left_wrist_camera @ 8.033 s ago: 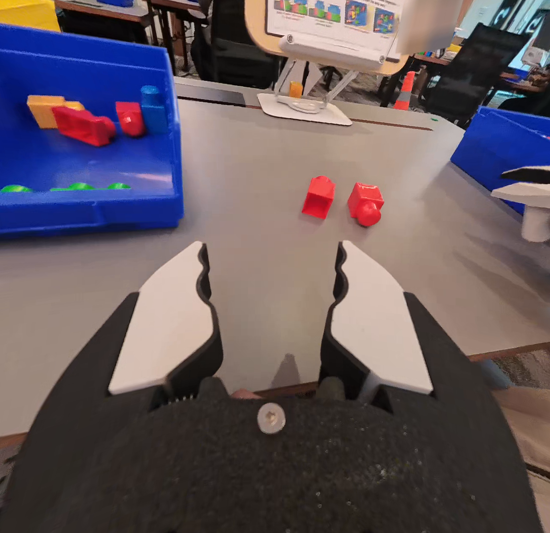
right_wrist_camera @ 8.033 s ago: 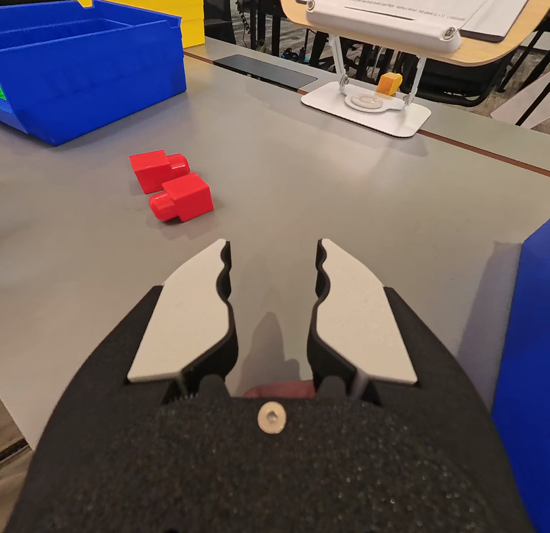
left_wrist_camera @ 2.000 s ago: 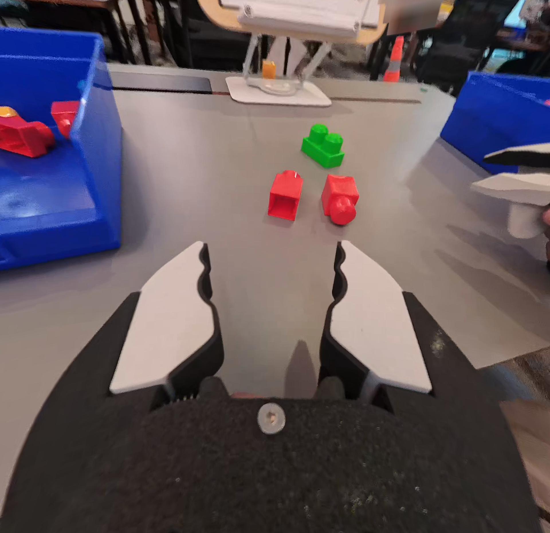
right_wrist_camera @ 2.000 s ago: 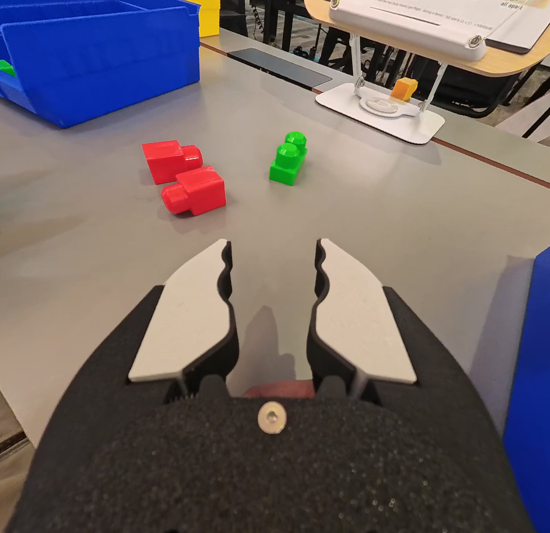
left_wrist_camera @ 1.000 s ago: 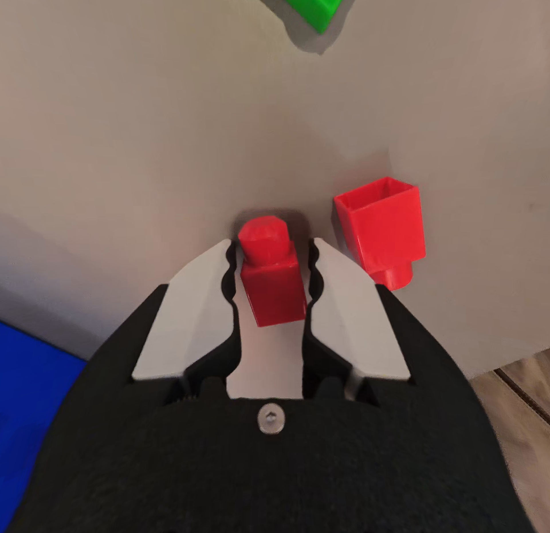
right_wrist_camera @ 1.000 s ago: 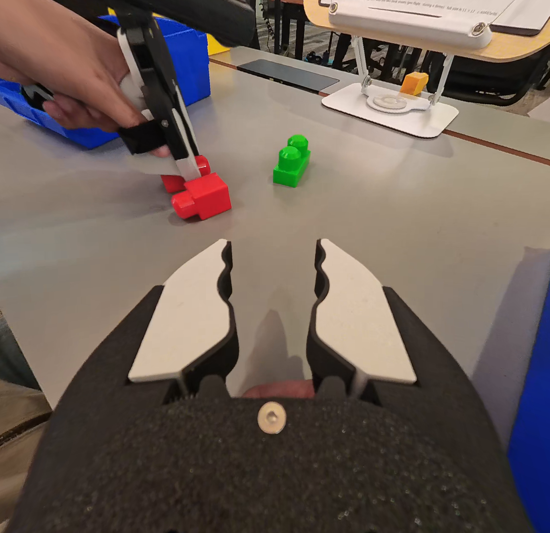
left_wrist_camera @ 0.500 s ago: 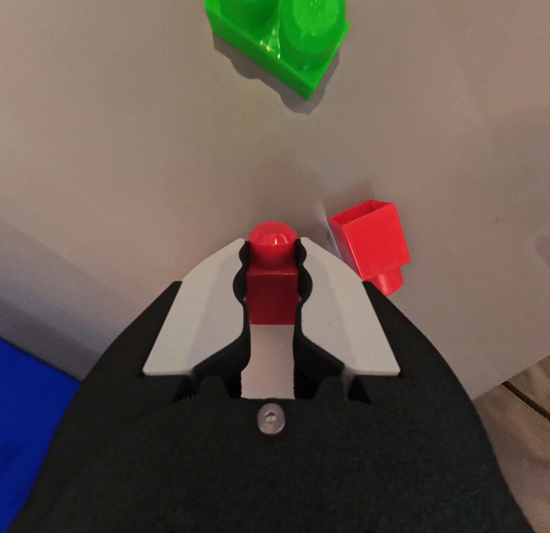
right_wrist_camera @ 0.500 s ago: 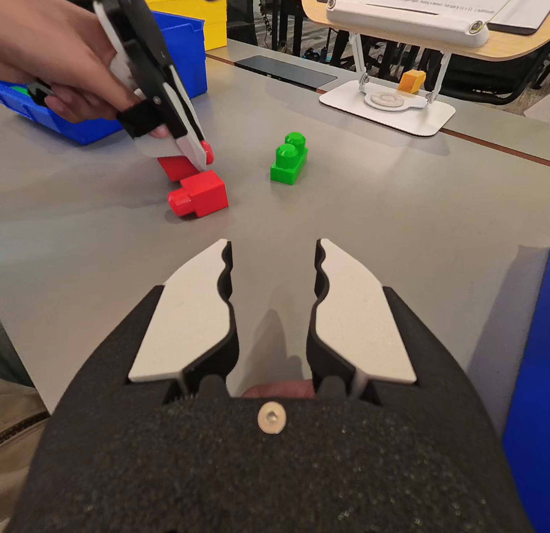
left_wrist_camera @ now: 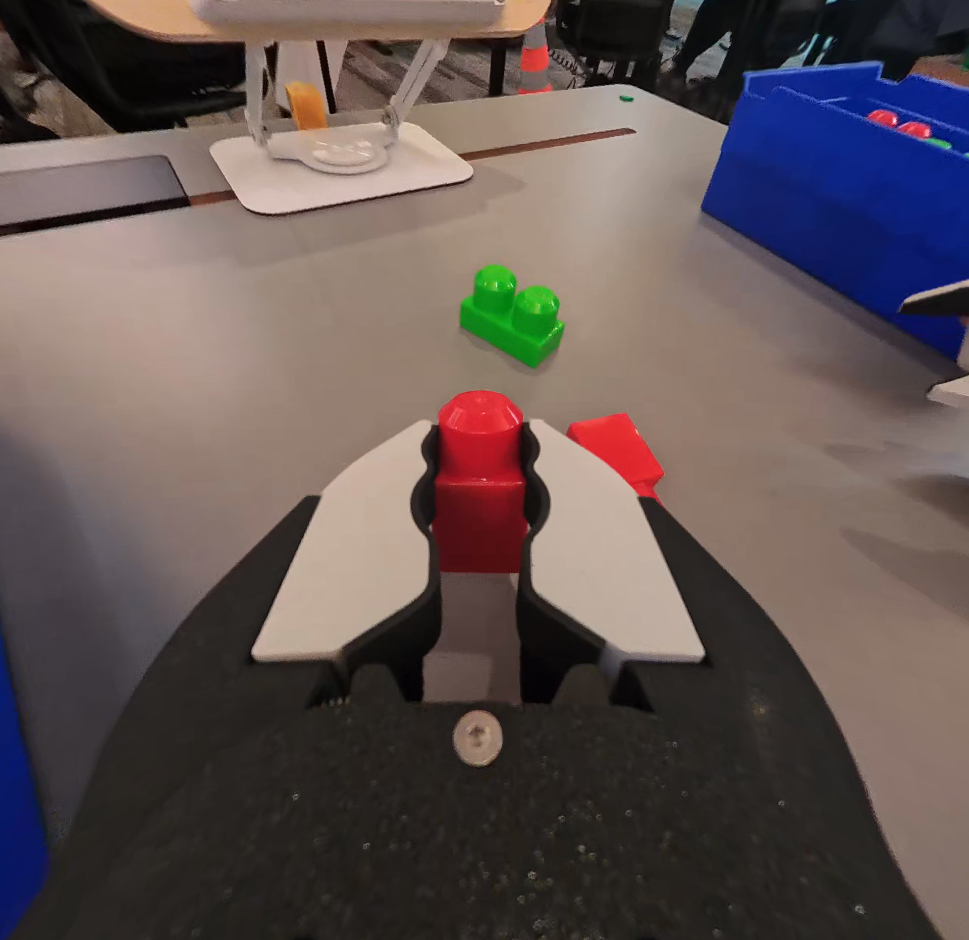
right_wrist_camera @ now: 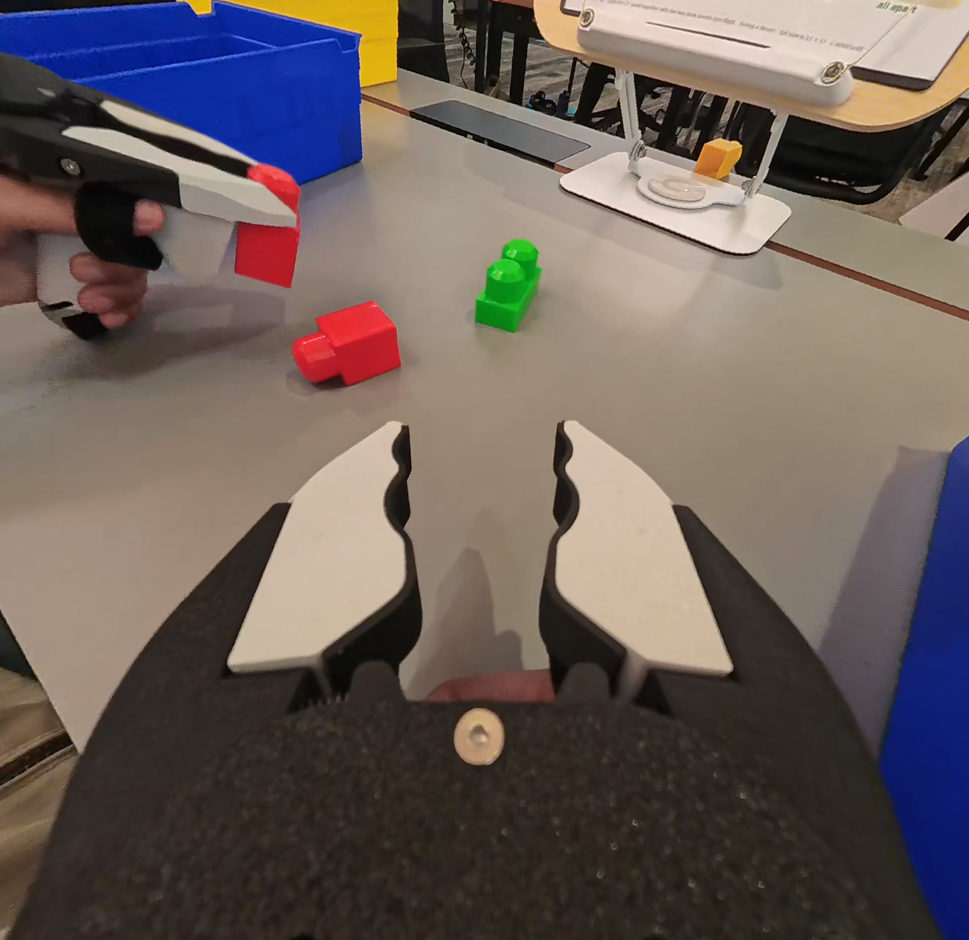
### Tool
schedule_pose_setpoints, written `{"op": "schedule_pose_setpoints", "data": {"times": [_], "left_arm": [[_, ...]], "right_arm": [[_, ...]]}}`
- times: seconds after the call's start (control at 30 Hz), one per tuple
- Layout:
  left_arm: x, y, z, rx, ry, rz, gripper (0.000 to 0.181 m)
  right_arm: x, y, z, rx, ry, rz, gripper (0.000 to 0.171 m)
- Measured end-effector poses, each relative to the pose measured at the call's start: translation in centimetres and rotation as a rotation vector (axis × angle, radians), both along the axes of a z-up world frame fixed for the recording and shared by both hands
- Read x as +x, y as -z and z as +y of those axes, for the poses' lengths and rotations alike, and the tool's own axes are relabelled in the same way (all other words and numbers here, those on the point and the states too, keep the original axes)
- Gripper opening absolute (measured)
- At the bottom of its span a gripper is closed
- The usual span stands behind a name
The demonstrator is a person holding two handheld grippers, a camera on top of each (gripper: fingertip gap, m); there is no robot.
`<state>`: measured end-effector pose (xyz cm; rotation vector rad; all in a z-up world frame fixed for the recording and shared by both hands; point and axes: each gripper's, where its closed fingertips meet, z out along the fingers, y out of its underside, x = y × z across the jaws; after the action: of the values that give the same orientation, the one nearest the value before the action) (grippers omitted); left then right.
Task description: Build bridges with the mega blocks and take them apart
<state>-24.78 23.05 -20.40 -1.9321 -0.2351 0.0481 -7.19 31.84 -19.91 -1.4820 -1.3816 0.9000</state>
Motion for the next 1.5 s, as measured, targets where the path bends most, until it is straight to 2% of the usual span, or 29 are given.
{"op": "schedule_pose_setpoints", "data": {"times": [0.13, 0.3, 0.73, 1.07, 1.33, 1.5], "left_arm": [[0.4, 0.8, 0.1, -0.045, 0.029, -0.059, 0.029], [0.5, 3.0, 0.5, -0.183, 0.061, -0.117, 0.029], [1.6, 2.9, 0.9, -0.190, 0.112, -0.062, 0.032], [2.3, 3.2, -0.6, -0.265, 0.123, -0.034, 0.056], [2.6, 3.0, -2.0, -0.264, 0.114, -0.039, 0.055], [2.2, 1.6, -2.8, -0.233, 0.086, -0.011, 0.055]], "right_arm": [[-0.1, -0.1, -0.2, 0.008, -0.003, 0.000, 0.052], [0.0, -0.1, -0.1, 0.010, 0.000, -0.002, 0.052], [0.2, -0.1, 0.4, 0.001, 0.007, 0.001, 0.052], [0.2, -0.2, 0.2, 0.006, 0.006, 0.001, 0.052], [0.2, -0.3, 0.2, 0.012, 0.005, 0.001, 0.052], [0.2, -0.4, 0.2, 0.015, 0.006, 0.002, 0.051]]}}
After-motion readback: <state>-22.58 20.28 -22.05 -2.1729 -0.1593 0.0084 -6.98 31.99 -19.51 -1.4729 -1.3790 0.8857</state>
